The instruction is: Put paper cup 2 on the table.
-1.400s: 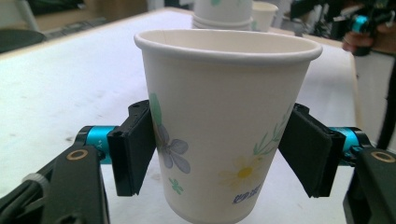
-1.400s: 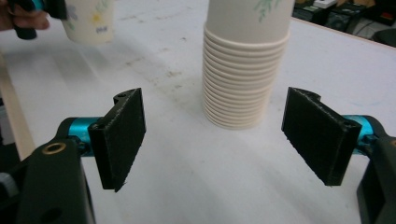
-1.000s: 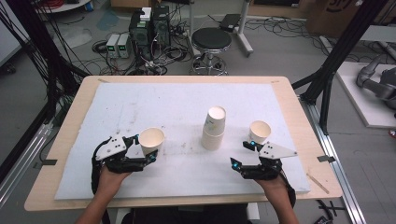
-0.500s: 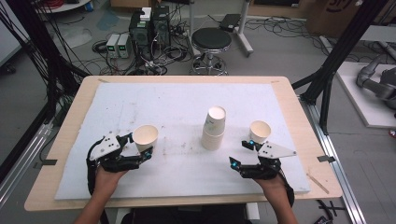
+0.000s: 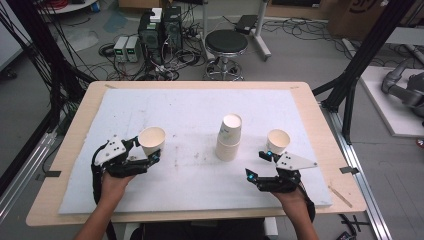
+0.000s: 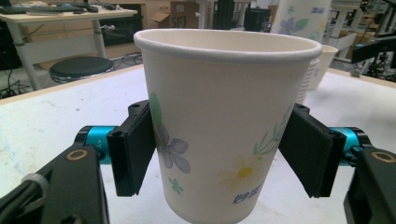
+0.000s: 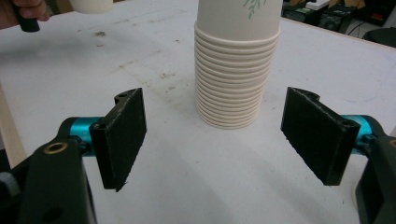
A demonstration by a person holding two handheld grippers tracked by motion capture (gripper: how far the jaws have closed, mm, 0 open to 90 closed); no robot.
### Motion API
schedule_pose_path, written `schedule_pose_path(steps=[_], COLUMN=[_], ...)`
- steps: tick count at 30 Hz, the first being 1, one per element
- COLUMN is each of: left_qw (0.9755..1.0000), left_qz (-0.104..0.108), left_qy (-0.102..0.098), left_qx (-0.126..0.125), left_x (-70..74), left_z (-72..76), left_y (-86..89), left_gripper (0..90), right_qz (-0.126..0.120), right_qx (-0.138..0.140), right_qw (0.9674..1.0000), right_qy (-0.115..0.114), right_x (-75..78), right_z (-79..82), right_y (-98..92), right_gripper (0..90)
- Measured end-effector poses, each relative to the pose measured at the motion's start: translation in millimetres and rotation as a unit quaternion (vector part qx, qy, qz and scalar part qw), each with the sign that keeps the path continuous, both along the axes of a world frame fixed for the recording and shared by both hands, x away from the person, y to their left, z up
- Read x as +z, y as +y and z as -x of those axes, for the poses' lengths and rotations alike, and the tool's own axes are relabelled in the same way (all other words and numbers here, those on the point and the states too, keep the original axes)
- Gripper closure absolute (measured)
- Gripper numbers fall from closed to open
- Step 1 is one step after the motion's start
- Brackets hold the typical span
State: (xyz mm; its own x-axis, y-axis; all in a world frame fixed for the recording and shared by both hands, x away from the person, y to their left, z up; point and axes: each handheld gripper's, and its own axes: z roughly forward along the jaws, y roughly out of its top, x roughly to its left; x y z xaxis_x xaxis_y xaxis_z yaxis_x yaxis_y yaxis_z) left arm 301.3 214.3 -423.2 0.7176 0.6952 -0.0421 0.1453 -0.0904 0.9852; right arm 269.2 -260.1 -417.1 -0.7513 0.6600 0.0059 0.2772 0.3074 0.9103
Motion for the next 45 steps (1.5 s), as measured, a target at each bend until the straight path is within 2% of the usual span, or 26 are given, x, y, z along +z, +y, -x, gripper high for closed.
schedule_pose_path(steps=[2, 3, 6, 9, 12, 18, 23, 28, 31, 34, 37, 40, 45], left_qw=[1.0, 0.9999, 0.9999, 0.9998, 0.9998, 0.9992, 0.9978, 0.9955, 0.9933, 0.99, 0.9879, 0.9879, 0.9871], left_qz=[0.0, -0.006, 0.0, -0.009, -0.005, -0.018, -0.033, -0.056, -0.076, -0.101, -0.114, -0.108, -0.11], left_qy=[-0.001, 0.0, 0.006, 0.009, 0.014, 0.034, 0.056, 0.074, 0.084, 0.095, 0.101, 0.106, 0.11], left_qx=[0.007, 0.008, 0.012, 0.016, 0.015, 0.01, 0.018, 0.02, 0.024, 0.029, 0.029, 0.035, 0.037], left_x=[-0.2, -0.1, -1.1, 1.1, 2.8, -2.3, -11.3, -17.4, -20.1, -22.0, -24.5, -25.0, -26.7], left_z=[-6.7, -10.7, -22.4, -33.5, -44.6, -59.9, -69.6, -72.2, -72.8, -72.1, -70.8, -68.1, -63.0], left_y=[-0.2, -0.3, -2.3, -6.0, -11.5, -28.9, -36.3, -42.3, -44.6, -46.5, -46.7, -45.1, -41.3], left_gripper=[30.2, 30.2, 30.3, 30.4, 30.3, 30.3, 30.2, 30.3, 30.3, 30.4, 30.4, 30.5, 30.4], right_qz=[0.001, 0.001, 0.002, 0.001, 0.0, 0.002, 0.003, 0.003, 0.003, 0.003, 0.004, 0.002, 0.002], right_qx=[0.0, 0.0, 0.002, 0.003, 0.002, 0.006, 0.009, 0.009, 0.009, 0.009, 0.009, 0.008, 0.006], right_qw=[1.0, 1.0, 1.0, 1.0, 1.0, 1.0, 1.0, 1.0, 1.0, 1.0, 1.0, 1.0, 1.0], right_qy=[0.0, 0.001, -0.001, -0.004, -0.003, -0.004, -0.002, 0.0, 0.002, -0.001, -0.002, -0.002, -0.004], right_x=[0.0, 0.0, 0.1, 0.6, 1.2, 1.1, 0.9, 0.8, 0.9, 1.1, 1.5, 2.0, 2.4], right_z=[0.3, 0.5, 0.5, 1.6, 2.6, 3.1, 3.5, 4.0, 4.7, 4.8, 5.2, 6.0, 6.5], right_y=[-0.3, -0.2, -0.7, -1.0, -1.9, -0.6, 0.3, -0.7, -0.8, -1.2, -2.1, -2.8, -4.2], right_gripper=[22.8, 22.8, 22.8, 22.8, 22.8, 22.9, 22.9, 22.8, 22.8, 22.8, 22.9, 22.9, 22.9])
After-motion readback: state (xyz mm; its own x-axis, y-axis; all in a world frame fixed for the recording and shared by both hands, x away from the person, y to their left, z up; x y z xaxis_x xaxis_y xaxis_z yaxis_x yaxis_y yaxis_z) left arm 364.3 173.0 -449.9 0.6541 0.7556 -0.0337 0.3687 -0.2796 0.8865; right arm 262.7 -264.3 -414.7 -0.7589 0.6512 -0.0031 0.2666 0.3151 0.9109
